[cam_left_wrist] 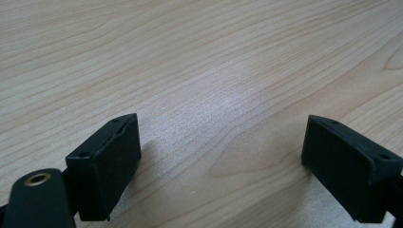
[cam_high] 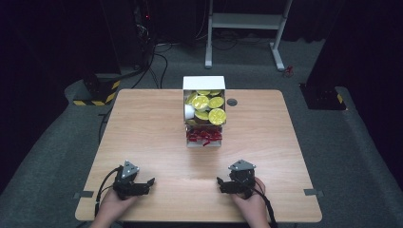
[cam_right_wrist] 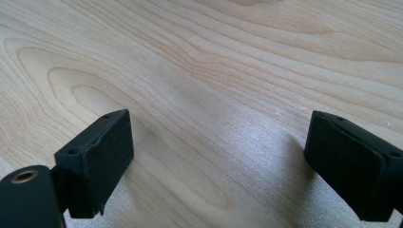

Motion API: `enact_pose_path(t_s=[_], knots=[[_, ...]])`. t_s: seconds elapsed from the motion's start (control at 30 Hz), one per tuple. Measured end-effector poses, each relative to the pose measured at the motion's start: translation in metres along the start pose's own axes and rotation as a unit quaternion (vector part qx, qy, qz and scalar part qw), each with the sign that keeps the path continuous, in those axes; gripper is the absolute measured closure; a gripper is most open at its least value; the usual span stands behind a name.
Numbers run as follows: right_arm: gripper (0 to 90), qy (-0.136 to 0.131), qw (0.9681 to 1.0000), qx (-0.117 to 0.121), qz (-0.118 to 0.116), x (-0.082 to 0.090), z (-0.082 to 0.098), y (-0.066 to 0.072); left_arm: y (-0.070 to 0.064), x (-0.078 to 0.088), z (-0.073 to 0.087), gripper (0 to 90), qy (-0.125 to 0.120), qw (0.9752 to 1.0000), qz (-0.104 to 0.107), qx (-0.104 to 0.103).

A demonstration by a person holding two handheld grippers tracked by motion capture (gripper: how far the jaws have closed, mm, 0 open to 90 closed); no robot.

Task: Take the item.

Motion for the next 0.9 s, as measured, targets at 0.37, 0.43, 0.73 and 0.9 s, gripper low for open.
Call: enact_pose_path(t_s=[0.37, 0.43, 0.73, 0.9], knots=[[9.5, 0.002, 0.9999, -0.007, 0.008, 0.003, 0.0023, 0.002, 0.0004, 0.0002, 0.0, 13.3, 0.0, 1.0, 0.0, -0.001], [9.3, 0.004, 0.9999, -0.008, 0.007, 0.0031, 0.0023, 0.0022, 0.0003, 0.0, 0.0, 13.3, -0.001, 1.0, 0.0, 0.0], [12.2, 0.002, 0.9999, -0.016, 0.002, 0.004, 0.0025, -0.0007, 0.0, -0.0002, 0.0001, 13.1, -0.002, 1.0, 0.001, 0.001], [12.2, -0.014, 0.9997, -0.019, -0.002, 0.0084, 0.0017, -0.0045, 0.0, -0.0001, 0.0, 13.1, -0.001, 1.0, 0.001, 0.001]])
Point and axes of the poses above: each handheld gripper's, and its own axes: x roughly backward along the jaws, z roughly out of its underside, y roughly to its left, the point moved 1 cm from there along -x, roughly forward along the jaws, and after that the axes turned 15 degrees about z, right-handed, at the moved point
